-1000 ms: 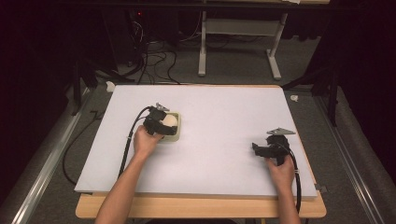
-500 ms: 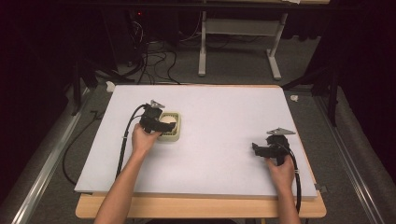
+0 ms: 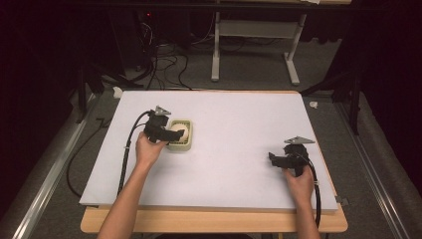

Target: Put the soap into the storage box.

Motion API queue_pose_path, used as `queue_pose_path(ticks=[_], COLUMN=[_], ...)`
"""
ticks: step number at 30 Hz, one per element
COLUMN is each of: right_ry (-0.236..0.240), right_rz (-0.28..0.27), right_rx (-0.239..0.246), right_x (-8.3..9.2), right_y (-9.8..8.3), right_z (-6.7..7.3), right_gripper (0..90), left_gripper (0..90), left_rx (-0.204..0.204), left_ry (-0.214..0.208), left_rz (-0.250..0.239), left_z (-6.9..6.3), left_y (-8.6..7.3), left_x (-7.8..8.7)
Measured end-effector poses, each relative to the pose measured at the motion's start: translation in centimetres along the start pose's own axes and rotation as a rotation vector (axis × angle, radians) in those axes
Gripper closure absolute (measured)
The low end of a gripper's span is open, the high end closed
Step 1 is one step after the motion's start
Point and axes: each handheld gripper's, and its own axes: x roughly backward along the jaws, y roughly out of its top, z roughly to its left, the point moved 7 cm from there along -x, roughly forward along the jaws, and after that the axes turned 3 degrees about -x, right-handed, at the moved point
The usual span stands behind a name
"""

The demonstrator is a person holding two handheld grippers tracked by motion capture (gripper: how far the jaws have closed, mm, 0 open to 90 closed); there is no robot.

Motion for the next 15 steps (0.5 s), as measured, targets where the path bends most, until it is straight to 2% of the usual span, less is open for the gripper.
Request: queue_pose_path(ticks=[9,15], right_ry=[-0.001,-0.001], right_rz=[0.0,0.001], right_rx=[0.0,-0.002], right_x=[0.0,0.0], right_y=[0.0,0.0], right_z=[0.0,0.0], right_gripper=[16.9,16.9], left_gripper=[21.0,20.7], left_rx=[0.018,0.013], left_ry=[0.011,0.014], left_rz=[-0.027,-0.025], left_z=[0.4,0.5], left_y=[-0.8,-1.0], left_x=[1.0,1.6])
